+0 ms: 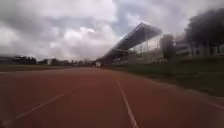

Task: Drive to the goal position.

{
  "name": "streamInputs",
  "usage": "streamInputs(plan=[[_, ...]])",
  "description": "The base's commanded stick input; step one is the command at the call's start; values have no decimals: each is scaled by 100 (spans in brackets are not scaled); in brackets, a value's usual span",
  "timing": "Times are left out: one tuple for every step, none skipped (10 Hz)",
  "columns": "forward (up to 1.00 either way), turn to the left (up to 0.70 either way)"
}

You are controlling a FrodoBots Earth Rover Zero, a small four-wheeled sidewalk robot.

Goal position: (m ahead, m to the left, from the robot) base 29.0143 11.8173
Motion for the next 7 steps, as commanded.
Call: streamInputs(plan=[[70,1],[70,1],[70,1],[70,1],[70,1],[70,1],[70,1]])
